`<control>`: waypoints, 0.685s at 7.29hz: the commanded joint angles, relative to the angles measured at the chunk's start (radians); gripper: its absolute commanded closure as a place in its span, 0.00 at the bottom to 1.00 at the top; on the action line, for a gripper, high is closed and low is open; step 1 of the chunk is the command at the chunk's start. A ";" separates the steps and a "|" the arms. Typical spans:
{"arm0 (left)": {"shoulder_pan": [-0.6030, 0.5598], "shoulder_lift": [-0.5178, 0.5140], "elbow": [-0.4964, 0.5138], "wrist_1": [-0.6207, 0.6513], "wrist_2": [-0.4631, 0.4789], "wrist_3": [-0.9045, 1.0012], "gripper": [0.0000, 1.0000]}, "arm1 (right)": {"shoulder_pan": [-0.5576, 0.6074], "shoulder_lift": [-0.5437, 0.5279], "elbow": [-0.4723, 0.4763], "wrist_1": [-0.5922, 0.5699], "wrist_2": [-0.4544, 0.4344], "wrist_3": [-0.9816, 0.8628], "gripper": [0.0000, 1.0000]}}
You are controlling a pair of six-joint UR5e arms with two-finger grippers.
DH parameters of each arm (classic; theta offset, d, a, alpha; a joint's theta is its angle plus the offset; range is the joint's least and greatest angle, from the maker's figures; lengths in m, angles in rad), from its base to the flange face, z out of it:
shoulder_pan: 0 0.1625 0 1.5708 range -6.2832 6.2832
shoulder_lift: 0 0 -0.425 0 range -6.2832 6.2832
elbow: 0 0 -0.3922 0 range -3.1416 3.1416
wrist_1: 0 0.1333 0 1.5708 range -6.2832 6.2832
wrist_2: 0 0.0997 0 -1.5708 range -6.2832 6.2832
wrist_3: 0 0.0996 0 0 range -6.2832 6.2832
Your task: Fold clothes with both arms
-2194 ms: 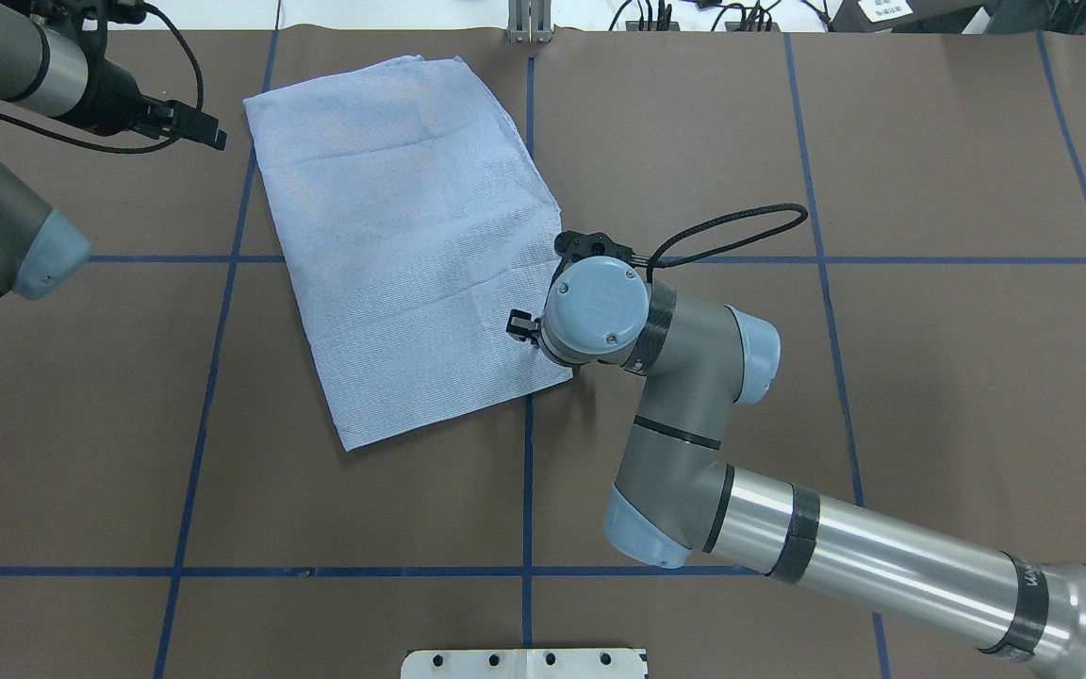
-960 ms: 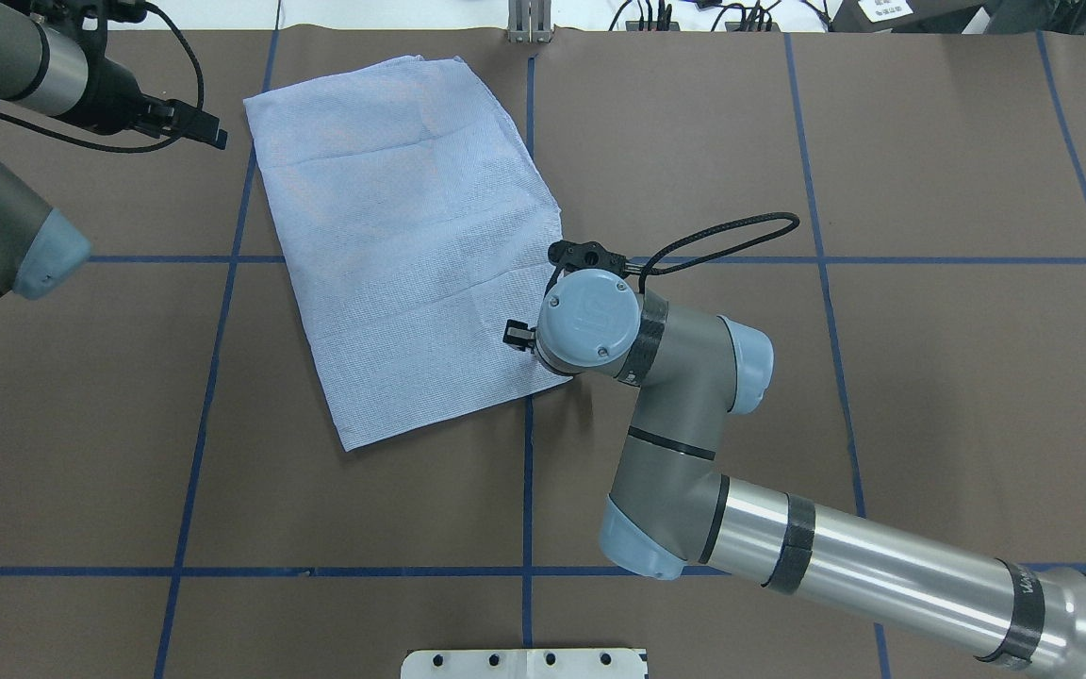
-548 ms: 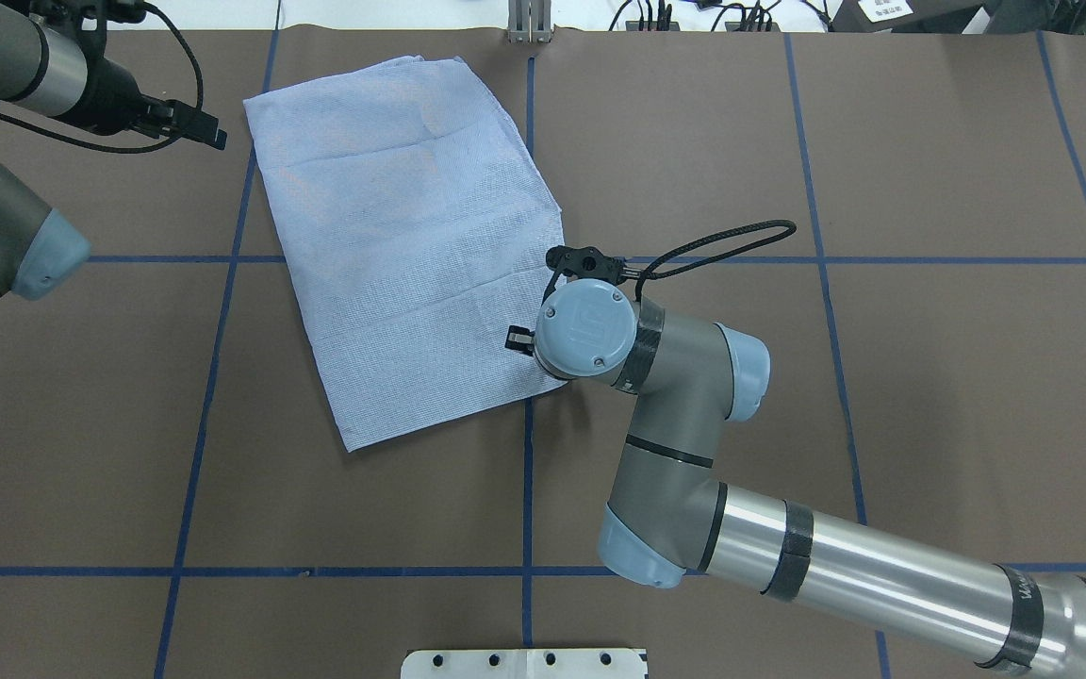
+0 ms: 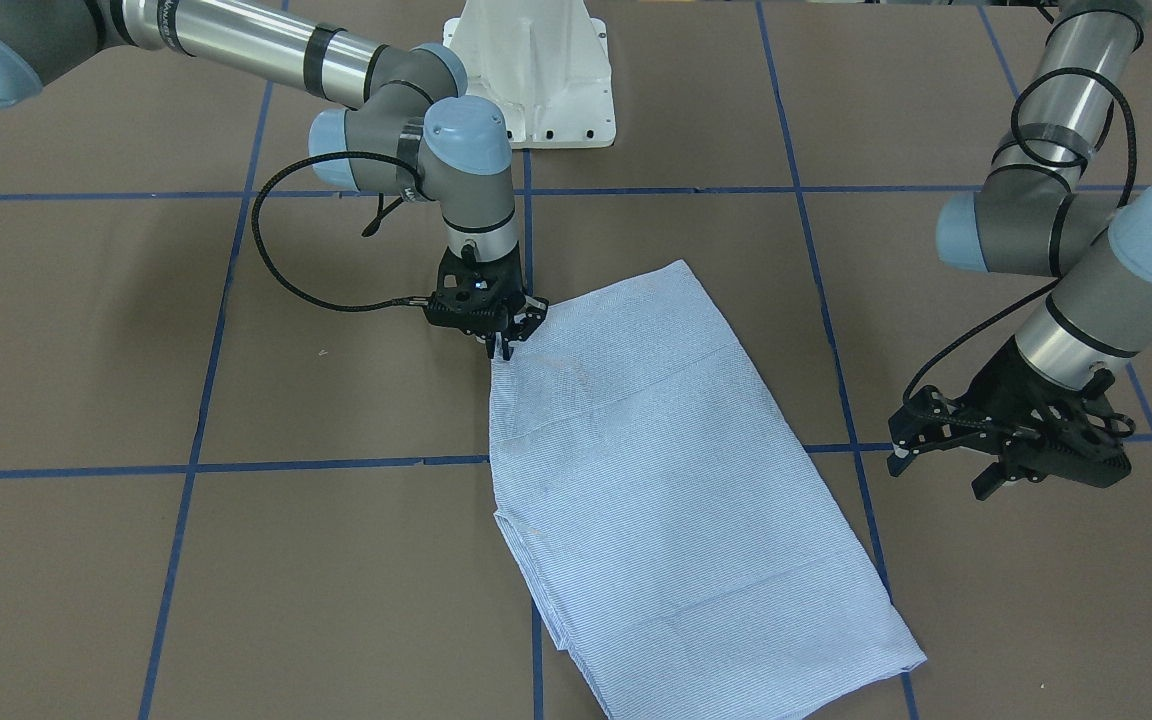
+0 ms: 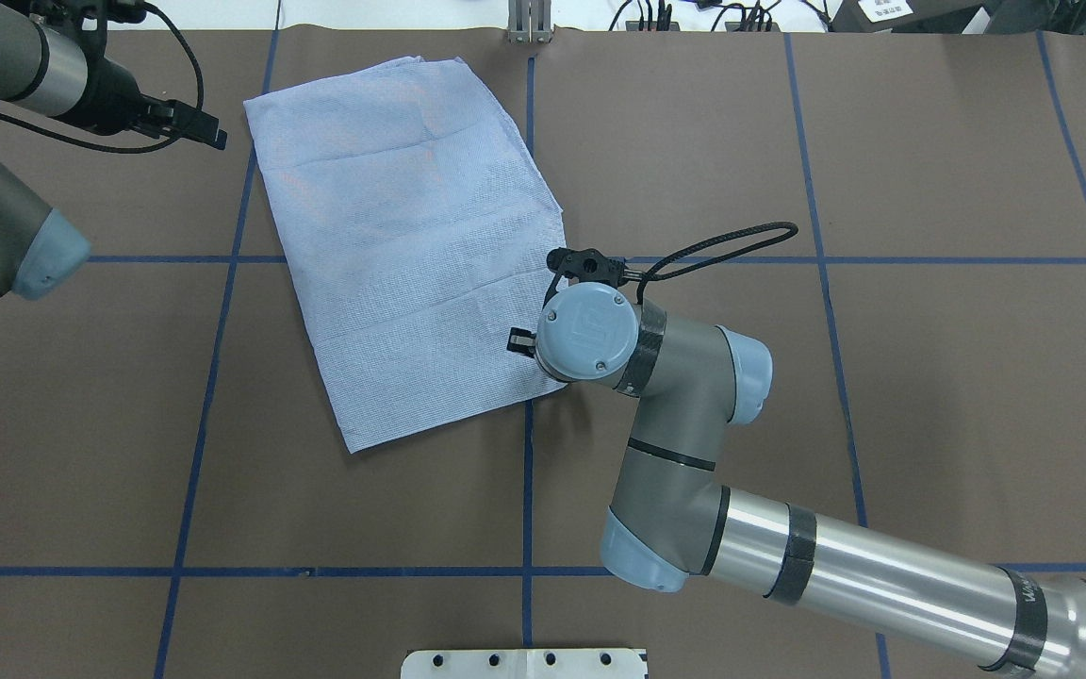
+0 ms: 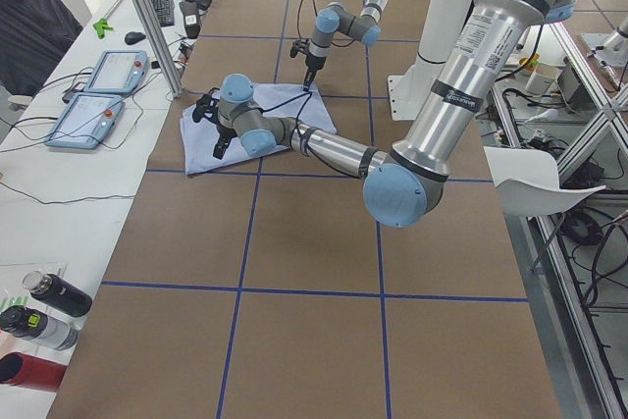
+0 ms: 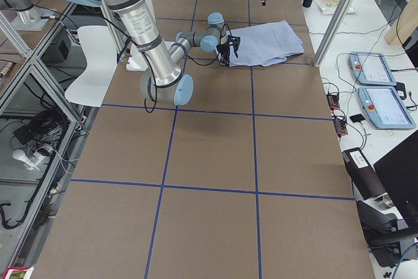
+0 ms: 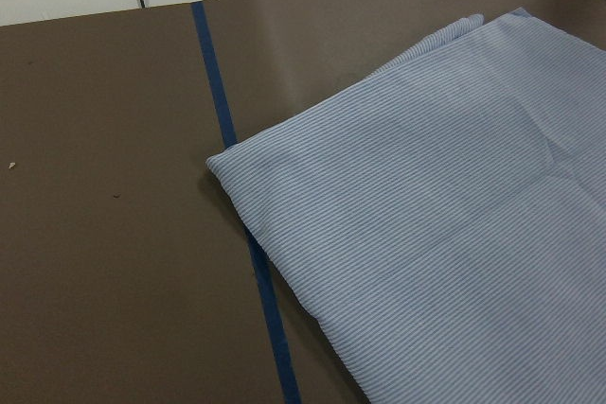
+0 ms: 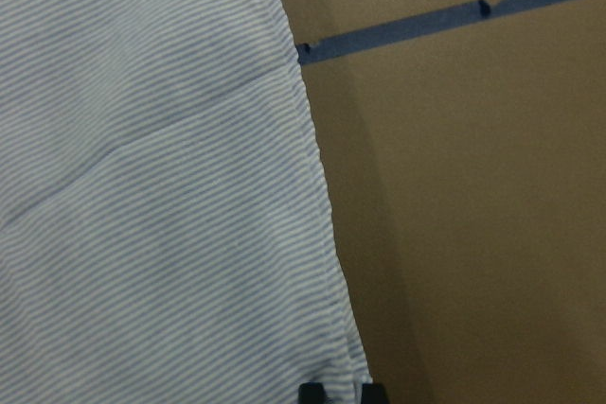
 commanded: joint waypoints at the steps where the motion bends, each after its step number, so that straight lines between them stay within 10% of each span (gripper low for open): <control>1: 0.000 -0.001 -0.006 0.000 -0.001 0.000 0.00 | 0.001 -0.004 0.117 -0.124 0.006 0.000 1.00; 5: 0.017 -0.002 -0.059 0.000 -0.007 -0.136 0.00 | -0.020 -0.083 0.243 -0.141 -0.009 0.072 1.00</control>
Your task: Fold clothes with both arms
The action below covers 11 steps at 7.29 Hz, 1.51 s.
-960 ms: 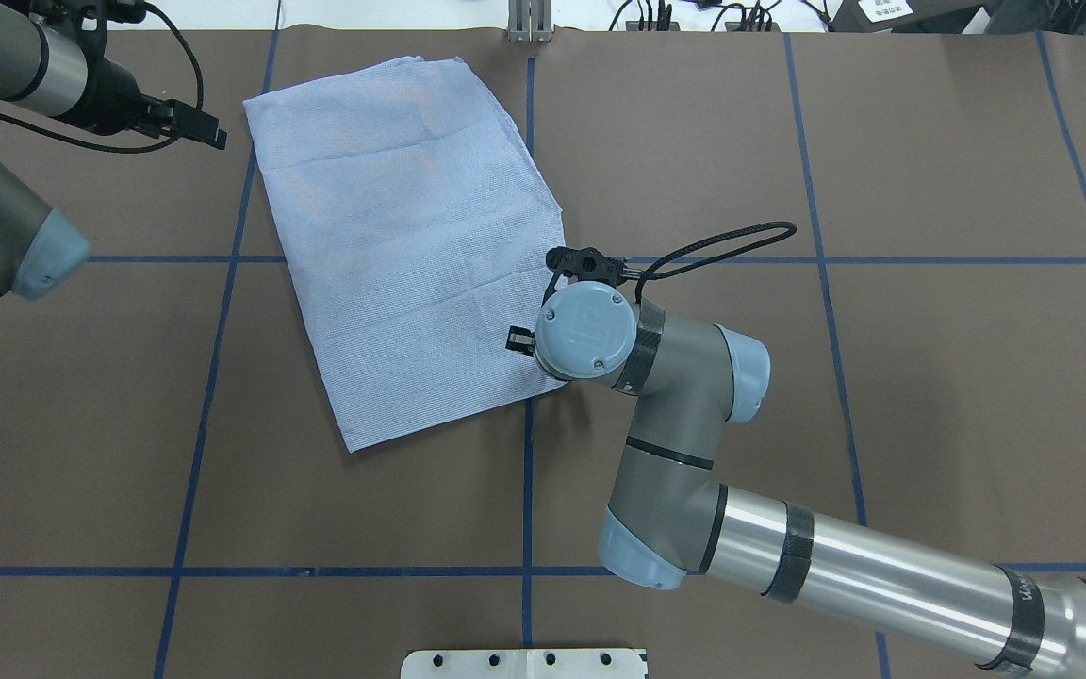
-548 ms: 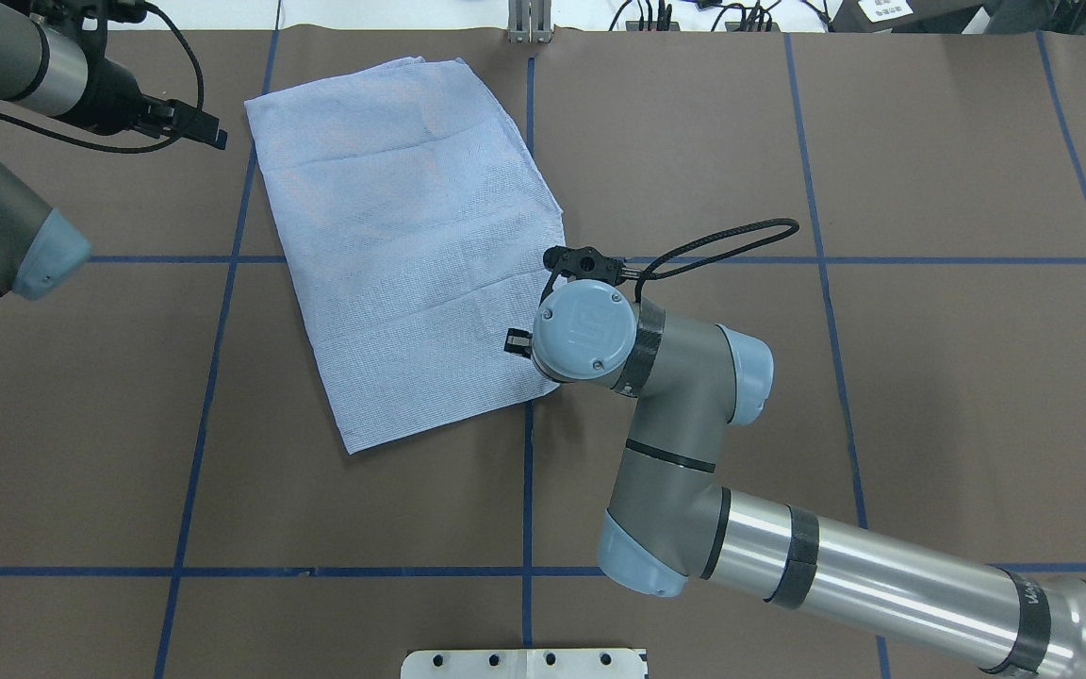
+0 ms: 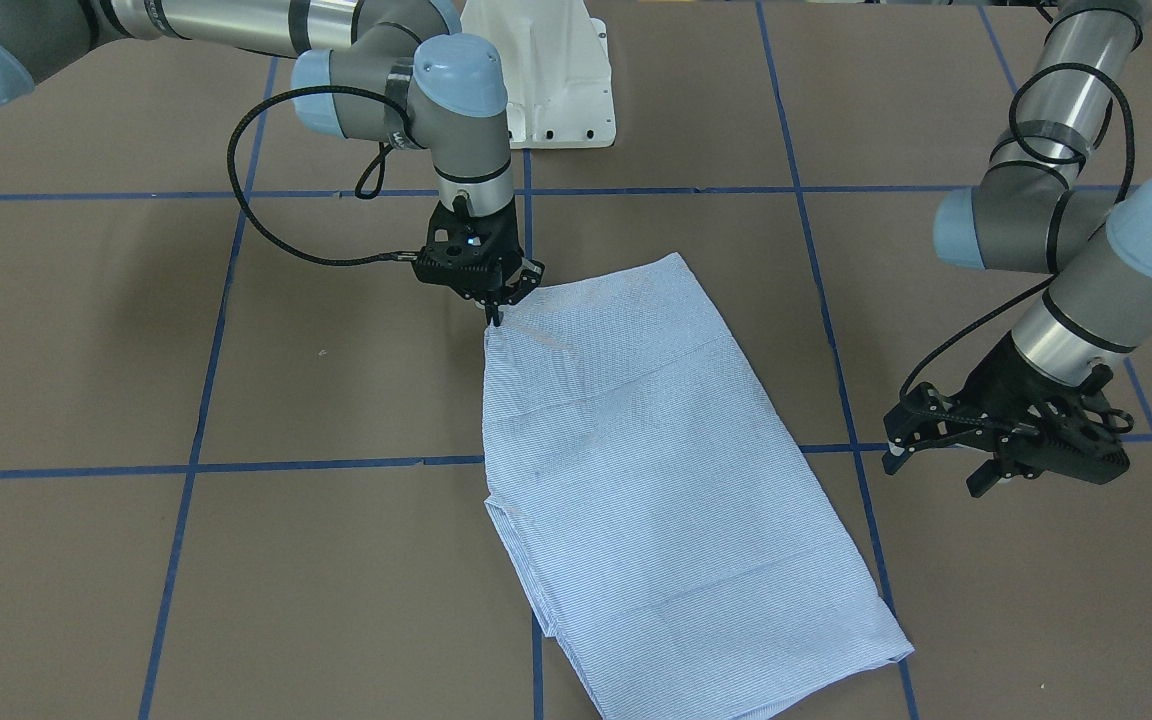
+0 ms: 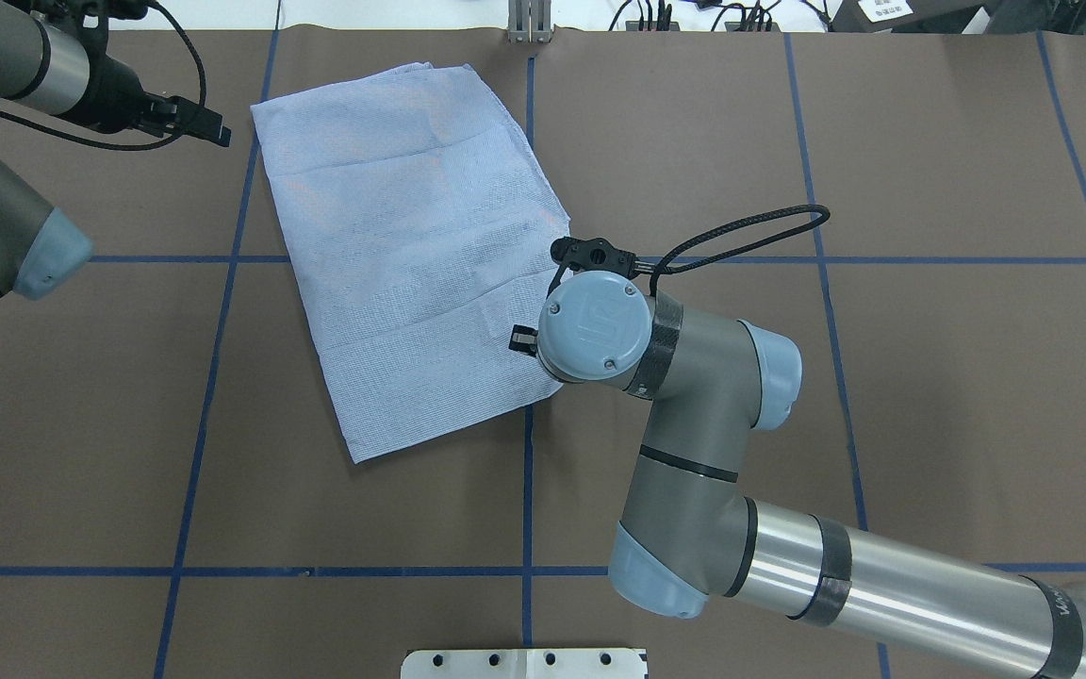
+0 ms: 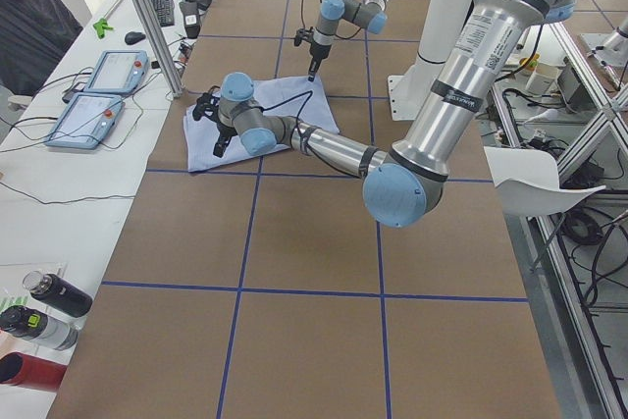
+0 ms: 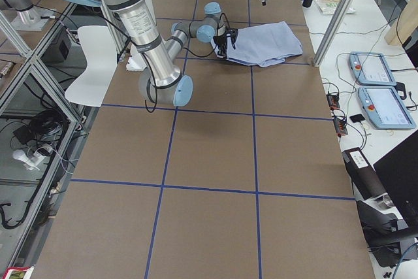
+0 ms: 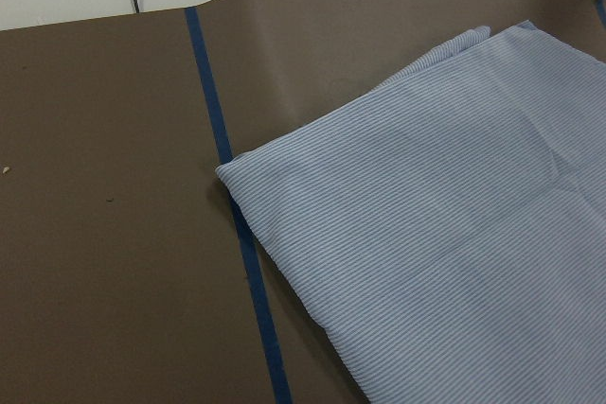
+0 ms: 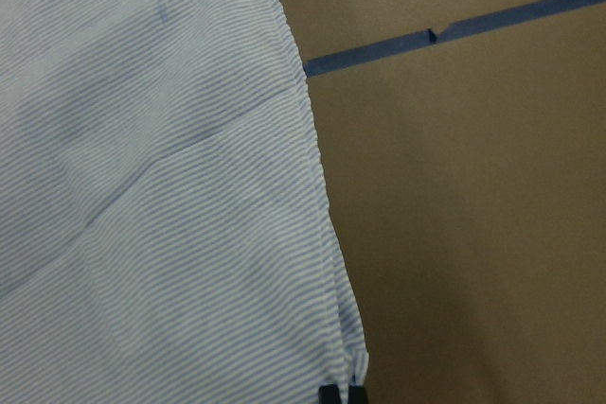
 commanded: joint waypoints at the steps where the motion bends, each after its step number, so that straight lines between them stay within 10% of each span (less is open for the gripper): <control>1: 0.039 0.031 -0.103 -0.003 -0.037 -0.175 0.00 | -0.074 -0.096 0.139 -0.004 -0.072 0.112 1.00; 5: 0.305 0.153 -0.433 -0.006 -0.013 -0.612 0.00 | -0.228 -0.196 0.272 -0.054 -0.270 0.230 1.00; 7: 0.487 0.180 -0.462 -0.002 0.235 -0.787 0.00 | -0.202 -0.198 0.264 -0.060 -0.267 0.214 1.00; 10: 0.660 0.194 -0.461 0.061 0.346 -0.972 0.00 | -0.203 -0.195 0.264 -0.060 -0.270 0.207 1.00; 11: 0.689 0.194 -0.459 0.077 0.369 -0.996 0.00 | -0.202 -0.193 0.264 -0.060 -0.272 0.207 0.72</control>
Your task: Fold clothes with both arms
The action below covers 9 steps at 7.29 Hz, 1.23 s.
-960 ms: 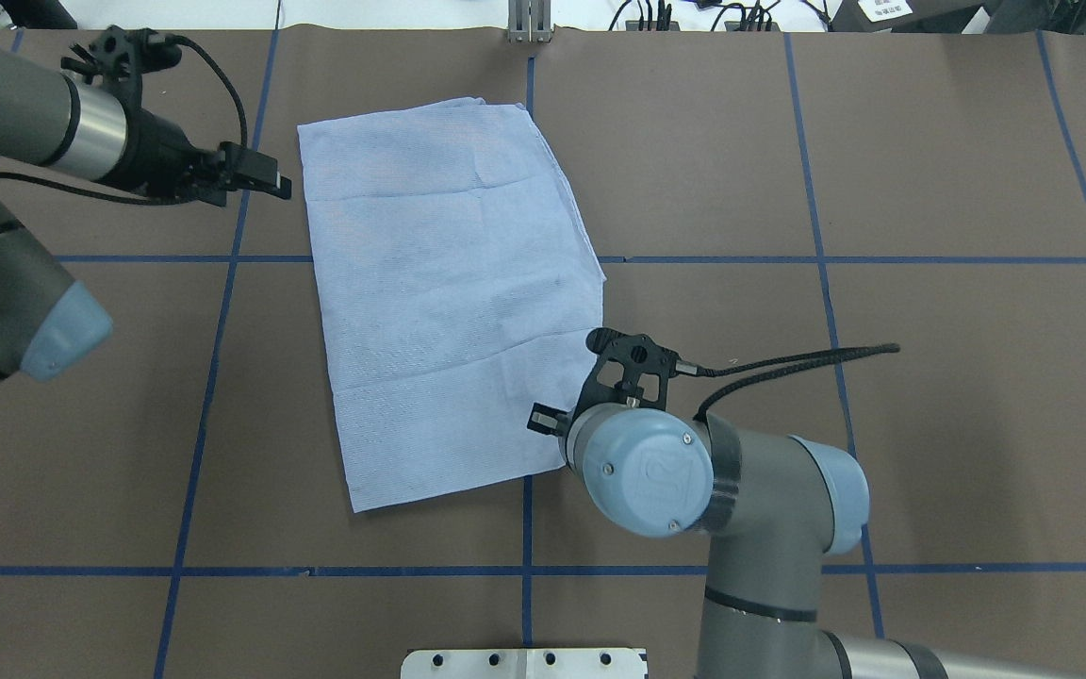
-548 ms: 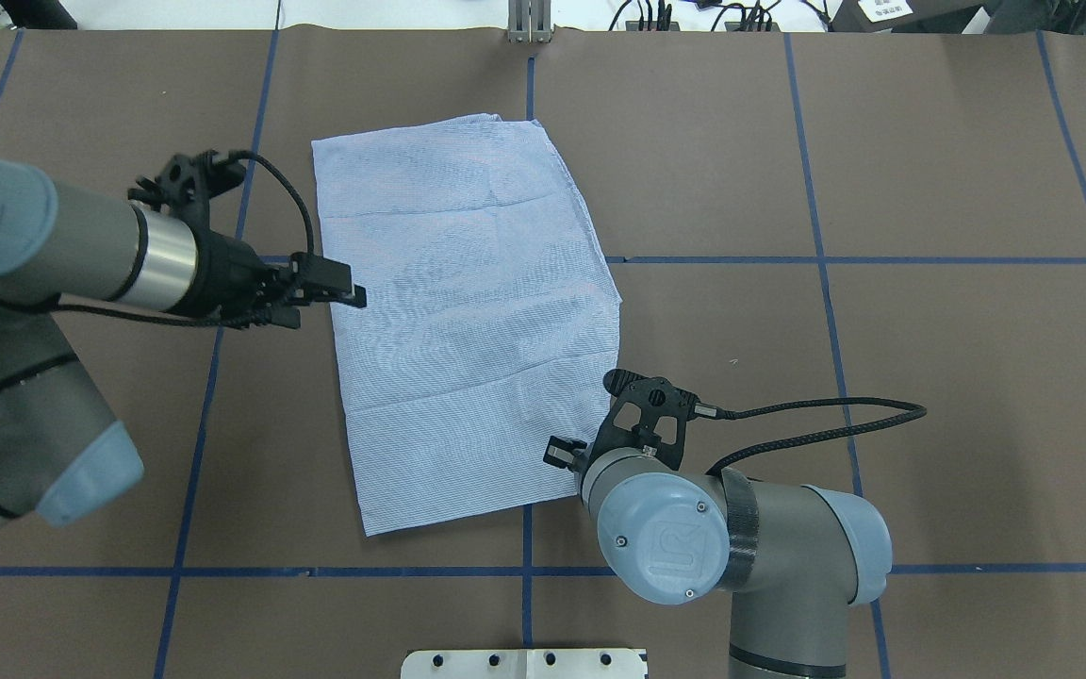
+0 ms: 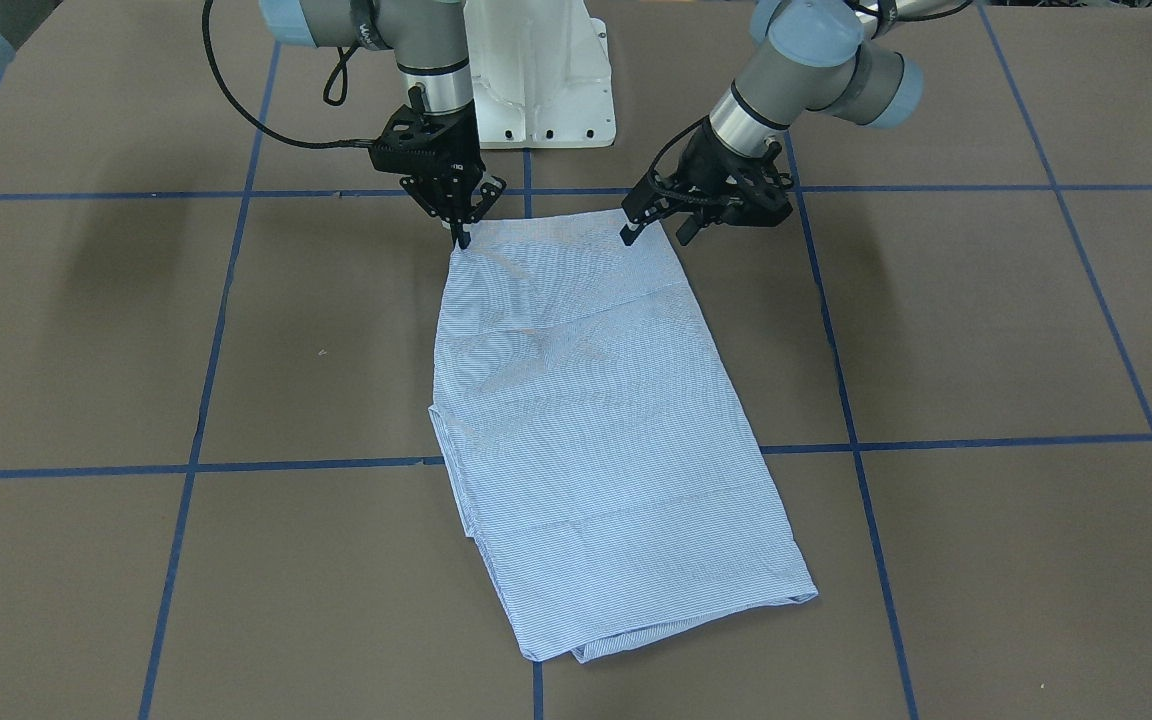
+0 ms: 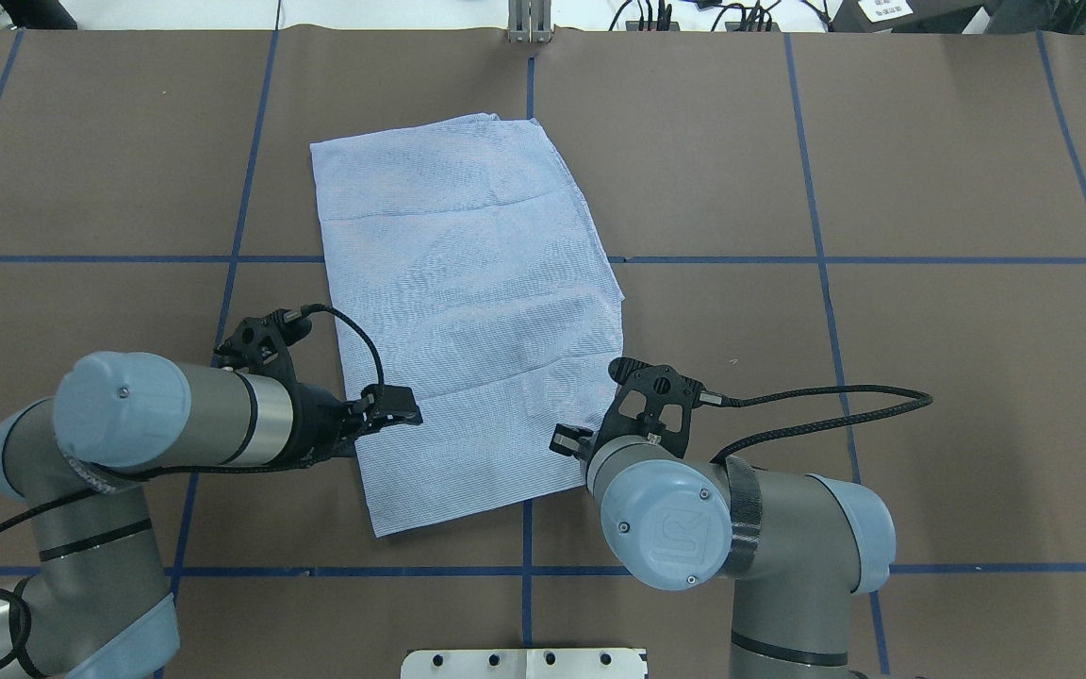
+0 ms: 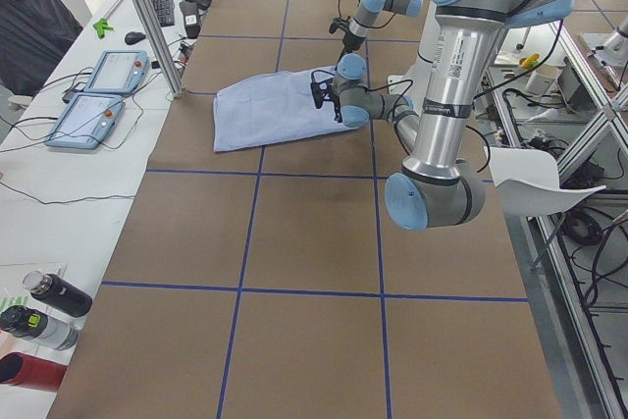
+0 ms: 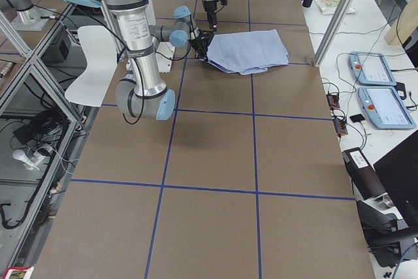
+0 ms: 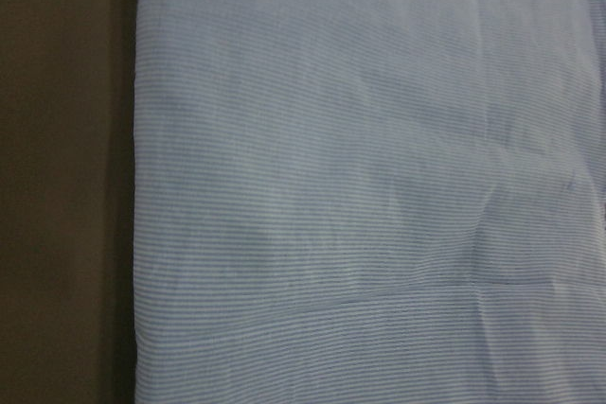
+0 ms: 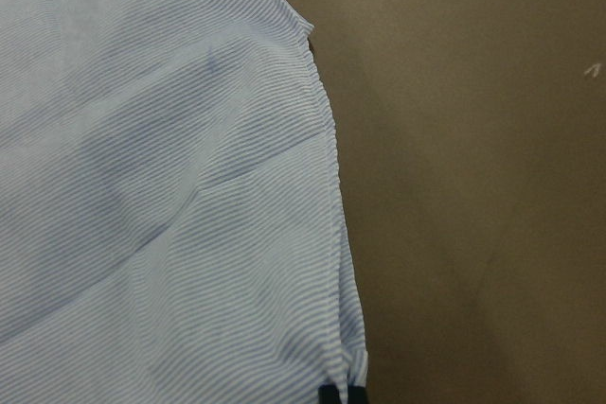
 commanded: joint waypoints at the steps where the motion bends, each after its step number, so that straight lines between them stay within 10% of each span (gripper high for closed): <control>1: 0.050 0.000 0.004 0.027 0.033 -0.043 0.00 | 0.004 0.003 0.000 0.001 -0.002 0.000 0.64; 9: 0.119 -0.006 0.012 0.105 0.077 -0.083 0.13 | 0.007 0.006 0.006 0.000 -0.002 0.000 0.64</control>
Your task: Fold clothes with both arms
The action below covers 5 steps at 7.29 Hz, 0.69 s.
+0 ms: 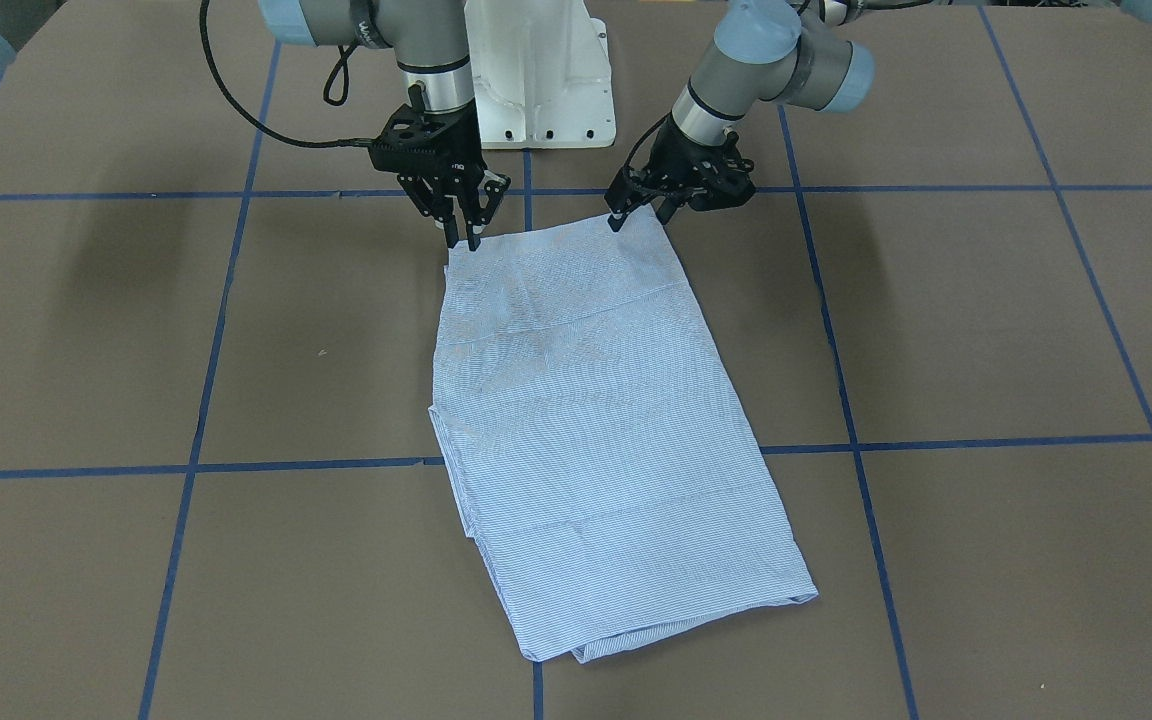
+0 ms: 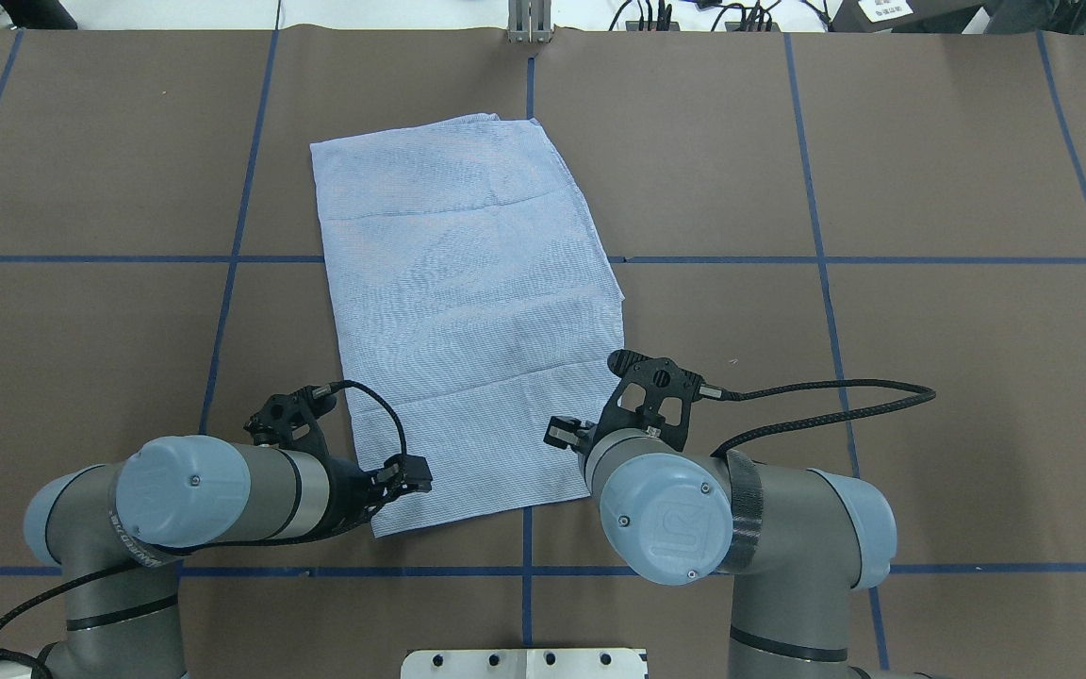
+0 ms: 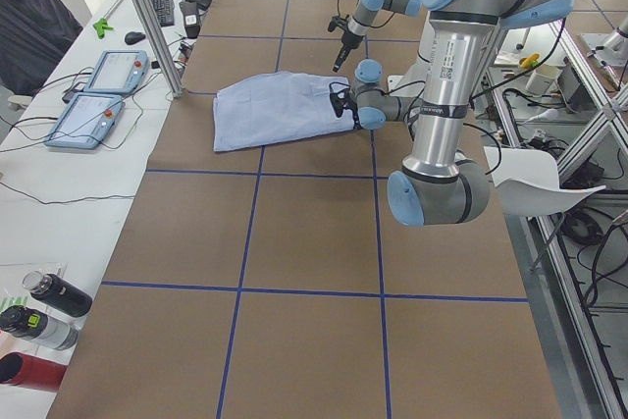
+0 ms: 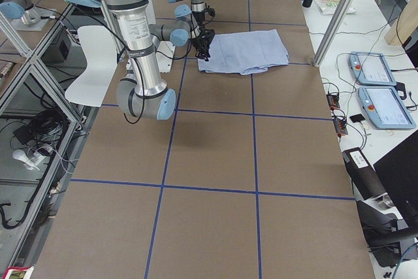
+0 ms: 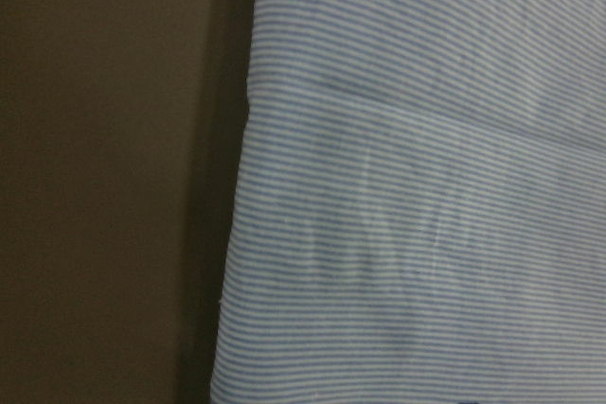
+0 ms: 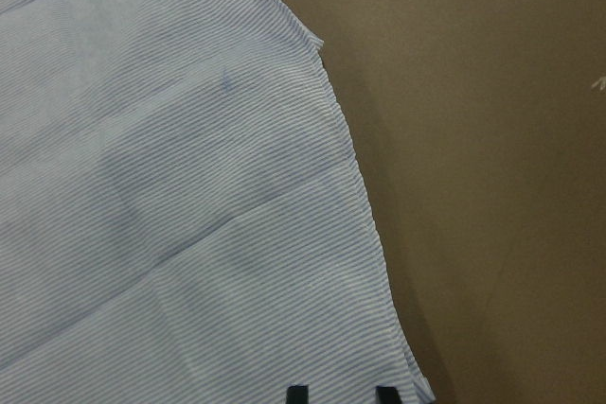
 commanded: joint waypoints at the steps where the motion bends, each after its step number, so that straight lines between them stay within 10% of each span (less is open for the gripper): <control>1: 0.005 -0.004 0.000 0.026 0.002 -0.002 0.16 | 0.000 0.000 0.001 0.001 0.000 0.000 0.64; 5: 0.006 -0.004 0.003 0.027 0.002 -0.002 0.44 | 0.000 -0.001 0.001 0.000 0.002 0.000 0.64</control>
